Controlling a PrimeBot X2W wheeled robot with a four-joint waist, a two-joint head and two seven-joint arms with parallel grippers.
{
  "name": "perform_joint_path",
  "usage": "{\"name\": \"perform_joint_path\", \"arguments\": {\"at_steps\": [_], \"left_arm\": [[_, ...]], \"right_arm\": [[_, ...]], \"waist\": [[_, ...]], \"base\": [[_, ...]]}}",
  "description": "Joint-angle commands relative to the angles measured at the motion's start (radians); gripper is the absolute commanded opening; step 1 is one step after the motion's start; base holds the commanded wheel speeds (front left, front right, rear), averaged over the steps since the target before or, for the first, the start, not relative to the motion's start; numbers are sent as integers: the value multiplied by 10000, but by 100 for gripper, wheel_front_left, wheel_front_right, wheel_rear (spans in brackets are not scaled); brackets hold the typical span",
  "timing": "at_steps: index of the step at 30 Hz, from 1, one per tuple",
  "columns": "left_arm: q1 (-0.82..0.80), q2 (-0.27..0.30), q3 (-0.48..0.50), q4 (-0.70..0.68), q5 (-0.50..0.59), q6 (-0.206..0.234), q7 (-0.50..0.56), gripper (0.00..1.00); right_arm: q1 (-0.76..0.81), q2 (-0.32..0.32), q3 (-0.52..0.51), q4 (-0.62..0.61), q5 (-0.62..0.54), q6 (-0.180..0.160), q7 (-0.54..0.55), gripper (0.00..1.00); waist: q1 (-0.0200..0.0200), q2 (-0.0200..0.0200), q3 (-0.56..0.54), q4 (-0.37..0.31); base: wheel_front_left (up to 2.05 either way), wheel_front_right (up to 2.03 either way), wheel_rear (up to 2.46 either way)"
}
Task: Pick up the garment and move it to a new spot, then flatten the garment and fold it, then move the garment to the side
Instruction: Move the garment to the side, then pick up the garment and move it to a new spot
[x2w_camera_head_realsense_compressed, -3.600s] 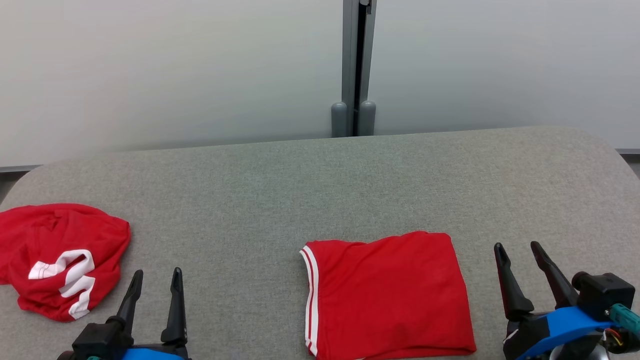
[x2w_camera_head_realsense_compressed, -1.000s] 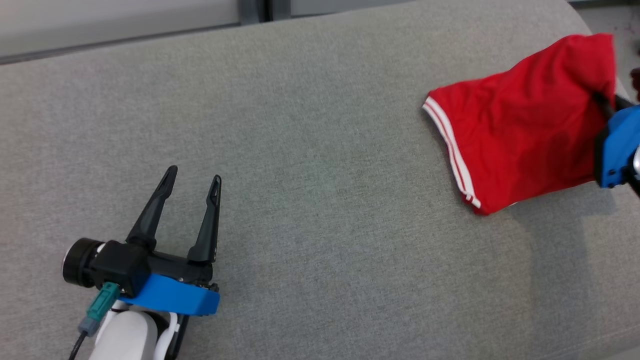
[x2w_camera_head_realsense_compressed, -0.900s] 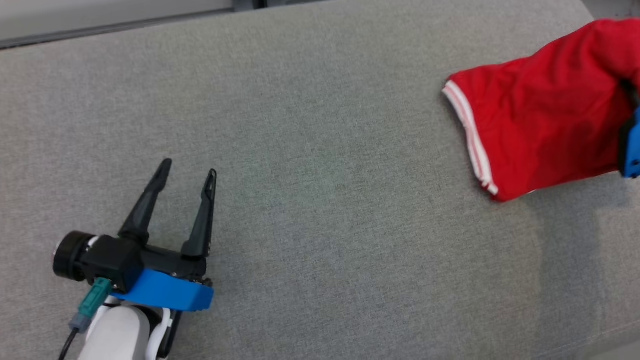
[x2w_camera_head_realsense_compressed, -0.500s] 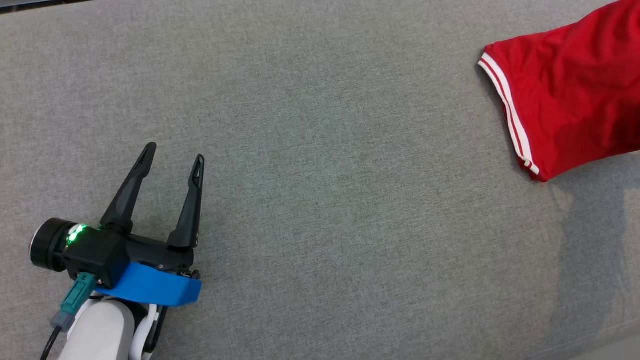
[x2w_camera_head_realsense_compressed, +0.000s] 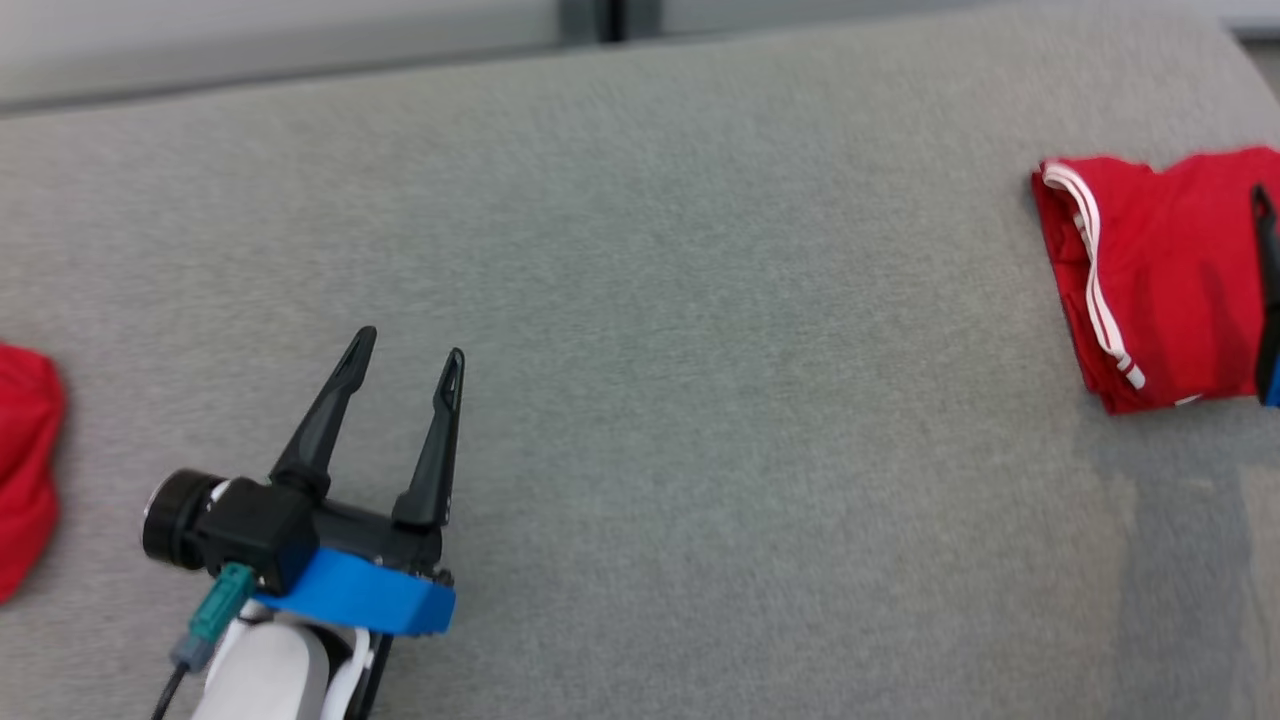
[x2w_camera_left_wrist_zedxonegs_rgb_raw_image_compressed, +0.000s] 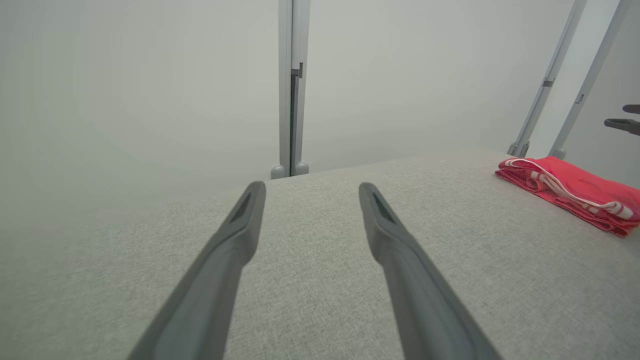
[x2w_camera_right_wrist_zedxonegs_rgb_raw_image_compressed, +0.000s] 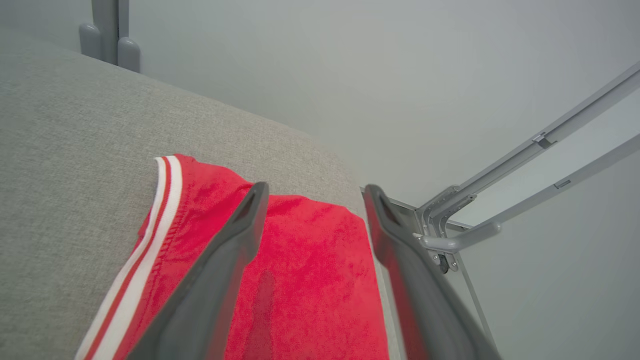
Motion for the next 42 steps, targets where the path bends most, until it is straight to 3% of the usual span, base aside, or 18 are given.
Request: {"name": "perform_joint_path", "arguments": {"at_steps": [1,7,13,23,29,42], "left_arm": [[147,-63,6,165,-64,27,-105,100],[625,-409,126,886,-321,178,-358,100],[1234,-604,333,1459,-415,328,-462,100],[2024,-760,790,1848,-549,281,-479,100],[2194,-738,892,1957,-441,233,-481,100],[1996,-833,977,1917,-310,111,-482,100]], "right_arm": [[412,151,-153,-94,158,0,-139,100],[2399,1064,-776,-1227,1259,0,-430,100],[4944,2090,-1659,-3490,2200,0,-71,100],[8050,4037,-2410,-7522,1825,0,1201,100],[8761,4450,-2329,-8213,1856,0,1486,100],[8876,4586,-2281,-8419,1870,0,1686,100]], "waist": [[1,0,-304,150],[1,0,-1499,869],[1,0,-2525,1517],[1,0,-3323,1877],[1,0,-3460,1791],[1,0,-3388,2034]], "base": [[0,0,0],[0,0,0],[0,0,0],[0,0,0],[0,0,0],[0,0,0]]}}
